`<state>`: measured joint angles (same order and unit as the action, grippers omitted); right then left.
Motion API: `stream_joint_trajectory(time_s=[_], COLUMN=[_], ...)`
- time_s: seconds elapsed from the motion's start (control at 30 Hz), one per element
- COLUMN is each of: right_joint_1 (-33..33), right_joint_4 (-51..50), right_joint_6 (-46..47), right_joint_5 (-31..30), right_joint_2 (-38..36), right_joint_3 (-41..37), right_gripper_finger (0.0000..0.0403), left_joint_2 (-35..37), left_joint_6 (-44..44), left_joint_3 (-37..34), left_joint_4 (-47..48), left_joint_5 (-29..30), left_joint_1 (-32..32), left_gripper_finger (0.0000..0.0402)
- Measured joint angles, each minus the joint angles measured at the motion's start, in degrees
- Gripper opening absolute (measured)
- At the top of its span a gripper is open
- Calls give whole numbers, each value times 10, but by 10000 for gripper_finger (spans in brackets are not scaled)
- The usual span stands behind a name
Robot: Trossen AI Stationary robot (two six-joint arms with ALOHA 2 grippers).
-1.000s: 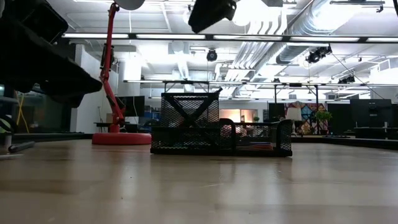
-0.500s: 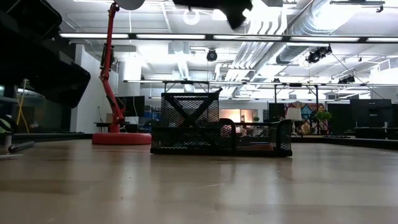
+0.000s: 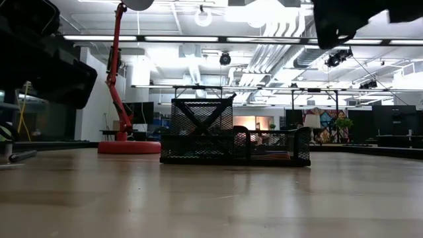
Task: Pick and place office supplies into organizer
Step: Put the red scissors into the black desk organizer
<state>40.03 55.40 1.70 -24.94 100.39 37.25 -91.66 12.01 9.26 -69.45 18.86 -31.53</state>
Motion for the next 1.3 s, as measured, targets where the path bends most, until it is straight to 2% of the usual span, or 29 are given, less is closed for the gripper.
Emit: stream_joint_trajectory(time_s=[0.07, 0.2, 0.33, 0.5, 0.7, 0.8, 0.97, 1.07, 1.13, 1.27, 1.3], right_joint_1=[-4, 0, 6, 4, 4, 4, 4, 4, 4, 4, 4], right_joint_4=[35, 40, 11, 0, -6, -8, -86, -122, -144, -178, -185], right_joint_6=[0, -2, -5, 3, 65, 73, 71, 71, 73, 73, 73], right_joint_5=[-12, -33, -104, -198, -174, -169, -165, -165, -165, -165, -165], right_joint_2=[-36, -143, -256, -352, -395, -397, -397, -397, -397, -397, -397], right_joint_3=[-48, -138, -208, -271, -340, -365, -366, -367, -367, -367, -367], right_gripper_finger=[125, 118, 112, 114, 114, 115, 115, 115, 115, 115, 115], left_joint_2=[0, 0, 0, 0, 0, 0, 0, -1, 0, 0, -1], left_joint_6=[0, -11, -40, -66, -68, -49, 42, 38, 52, 96, 92], left_joint_3=[0, 0, 0, 0, -1, 0, 18, 46, 71, 110, 119], left_joint_4=[0, 2, 6, 23, 28, 39, 66, 108, 114, 126, 127], left_joint_5=[2, 1, -11, -96, -102, -46, 162, 184, 128, -67, -85], left_joint_1=[0, 0, 0, 0, 0, 0, 0, 0, 0, 0, 0], left_gripper_finger=[166, 166, 166, 166, 166, 166, 166, 166, 166, 166, 166])
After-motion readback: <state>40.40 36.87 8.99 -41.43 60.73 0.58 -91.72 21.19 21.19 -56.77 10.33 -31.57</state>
